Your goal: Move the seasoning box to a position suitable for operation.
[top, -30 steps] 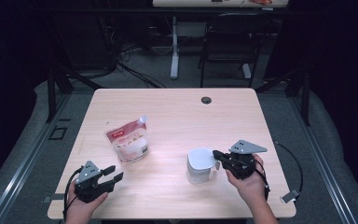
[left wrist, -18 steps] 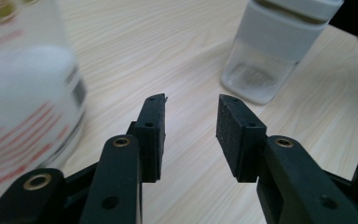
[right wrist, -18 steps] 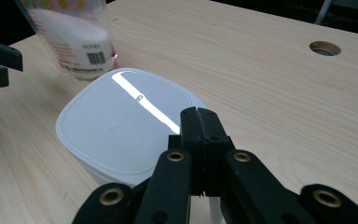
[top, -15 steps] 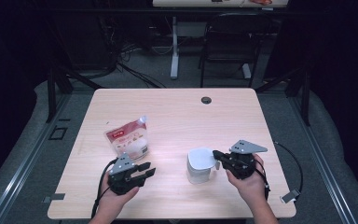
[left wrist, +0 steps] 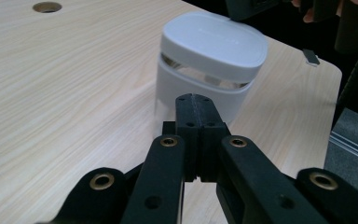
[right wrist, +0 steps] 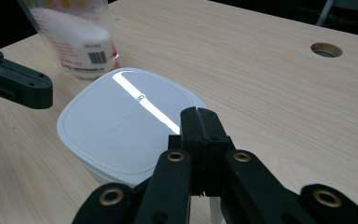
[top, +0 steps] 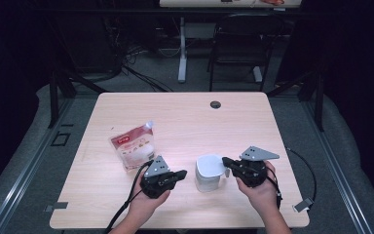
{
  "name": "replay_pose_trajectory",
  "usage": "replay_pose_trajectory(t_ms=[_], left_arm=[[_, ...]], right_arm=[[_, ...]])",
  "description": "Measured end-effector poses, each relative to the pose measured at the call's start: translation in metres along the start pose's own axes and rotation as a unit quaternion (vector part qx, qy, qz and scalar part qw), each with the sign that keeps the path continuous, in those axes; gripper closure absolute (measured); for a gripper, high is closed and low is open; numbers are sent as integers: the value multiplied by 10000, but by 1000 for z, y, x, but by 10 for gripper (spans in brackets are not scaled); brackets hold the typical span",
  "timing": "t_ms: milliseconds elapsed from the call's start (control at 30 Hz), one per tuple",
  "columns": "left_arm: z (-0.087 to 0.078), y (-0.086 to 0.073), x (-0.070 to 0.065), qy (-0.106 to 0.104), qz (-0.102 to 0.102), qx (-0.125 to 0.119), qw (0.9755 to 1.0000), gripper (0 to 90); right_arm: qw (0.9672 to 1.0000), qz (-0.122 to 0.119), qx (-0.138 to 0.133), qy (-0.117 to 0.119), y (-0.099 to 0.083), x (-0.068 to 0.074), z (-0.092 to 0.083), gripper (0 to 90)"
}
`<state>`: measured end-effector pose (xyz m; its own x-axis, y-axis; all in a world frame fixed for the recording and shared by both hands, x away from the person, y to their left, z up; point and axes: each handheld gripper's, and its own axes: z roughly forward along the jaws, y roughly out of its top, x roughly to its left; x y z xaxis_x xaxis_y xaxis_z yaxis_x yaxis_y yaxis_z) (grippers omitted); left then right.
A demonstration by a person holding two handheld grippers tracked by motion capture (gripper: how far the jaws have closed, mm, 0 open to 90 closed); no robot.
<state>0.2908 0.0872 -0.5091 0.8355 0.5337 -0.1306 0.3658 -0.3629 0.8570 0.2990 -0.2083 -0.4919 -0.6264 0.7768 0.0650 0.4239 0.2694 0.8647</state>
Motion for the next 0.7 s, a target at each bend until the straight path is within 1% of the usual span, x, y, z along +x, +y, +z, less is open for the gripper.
replay_pose_trajectory(t_ms=[67,167,233,333,367,467,500,533,700], left_arm=[[4,2,-2,-20,39,31,10000,900],[11,4,-6,-71,43,69,9999,900],[13,4,-6,-62,67,67,9999,900],[18,4,-9,-41,114,132,9998,900],[20,5,-11,-91,139,167,9997,900],[22,5,-12,-102,129,167,9997,900],[23,6,-13,-73,144,191,9997,900],[24,6,-13,-106,132,186,9997,900],[24,6,-13,-118,107,159,9997,900]], right_arm=[[10000,-8,5,5,0,0,0,900],[10000,0,-2,3,0,0,0,900],[10000,-10,-1,7,0,0,0,900],[10000,-6,-3,1,0,0,0,900],[10000,0,-4,1,0,0,0,900],[10000,3,-3,3,0,0,0,900],[10000,3,-3,3,0,0,0,900],[10000,9,-3,10,0,0,0,900],[10000,19,-3,11,0,0,0,900]])
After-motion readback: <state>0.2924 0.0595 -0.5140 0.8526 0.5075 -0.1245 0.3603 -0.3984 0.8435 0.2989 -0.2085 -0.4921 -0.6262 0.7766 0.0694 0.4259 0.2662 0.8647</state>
